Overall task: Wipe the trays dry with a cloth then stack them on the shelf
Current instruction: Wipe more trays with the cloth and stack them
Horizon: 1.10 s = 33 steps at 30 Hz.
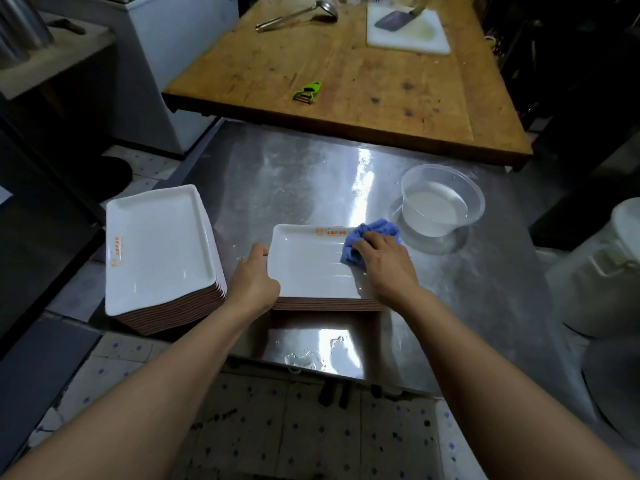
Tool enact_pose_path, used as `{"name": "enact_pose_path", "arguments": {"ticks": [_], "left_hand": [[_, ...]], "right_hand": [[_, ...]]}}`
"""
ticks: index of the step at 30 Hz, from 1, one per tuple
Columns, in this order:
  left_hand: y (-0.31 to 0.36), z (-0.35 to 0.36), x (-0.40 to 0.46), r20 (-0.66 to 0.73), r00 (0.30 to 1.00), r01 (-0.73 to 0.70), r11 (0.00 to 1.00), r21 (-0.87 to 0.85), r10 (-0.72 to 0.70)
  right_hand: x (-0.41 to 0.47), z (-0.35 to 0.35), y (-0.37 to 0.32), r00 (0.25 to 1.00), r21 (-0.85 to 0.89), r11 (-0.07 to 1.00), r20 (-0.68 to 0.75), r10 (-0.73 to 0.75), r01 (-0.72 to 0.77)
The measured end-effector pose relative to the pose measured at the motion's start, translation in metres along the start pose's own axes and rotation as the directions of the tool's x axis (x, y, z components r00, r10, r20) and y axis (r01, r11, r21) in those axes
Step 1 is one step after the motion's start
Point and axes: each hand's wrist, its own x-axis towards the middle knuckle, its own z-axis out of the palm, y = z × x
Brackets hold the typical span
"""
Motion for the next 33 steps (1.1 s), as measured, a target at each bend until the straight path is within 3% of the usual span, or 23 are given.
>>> {"name": "enact_pose_path", "arguments": {"ticks": [3,10,14,22,26,29,33], "left_hand": [[0.001,0.001,-0.001,-0.013,1.000,0.006,0.999,0.032,-0.006],[0.008,-0.002,-0.005,-0.033,0.999,0.025,0.997,0.074,-0.023],[0.011,-0.002,-0.007,-0.048,0.998,0.035,0.994,0.107,-0.030],[0.014,-0.001,-0.014,-0.066,0.996,0.059,0.992,0.110,-0.052],[0.019,-0.003,-0.019,-0.066,0.997,0.053,0.989,0.138,-0.045],[0.024,-0.001,-0.033,-0.133,0.990,-0.006,0.971,0.239,0.039],[0.037,0.014,-0.051,-0.165,0.906,-0.301,0.868,0.396,0.390]], "right_hand": [[0.002,0.002,-0.006,1.000,-0.016,1.000,0.013,0.010,-0.010],[0.000,0.006,-0.049,0.984,0.201,0.976,0.133,-0.115,0.086],[-0.020,0.000,-0.032,0.984,0.267,0.963,0.160,-0.080,0.035],[-0.064,-0.014,-0.003,0.997,0.044,0.999,0.081,-0.004,0.001],[-0.076,-0.024,0.000,0.998,0.042,0.998,0.049,0.034,-0.036],[-0.086,-0.029,0.011,0.975,0.275,0.940,-0.037,0.219,-0.200],[-0.100,-0.038,0.030,0.901,0.525,0.788,-0.087,0.425,-0.321]]}}
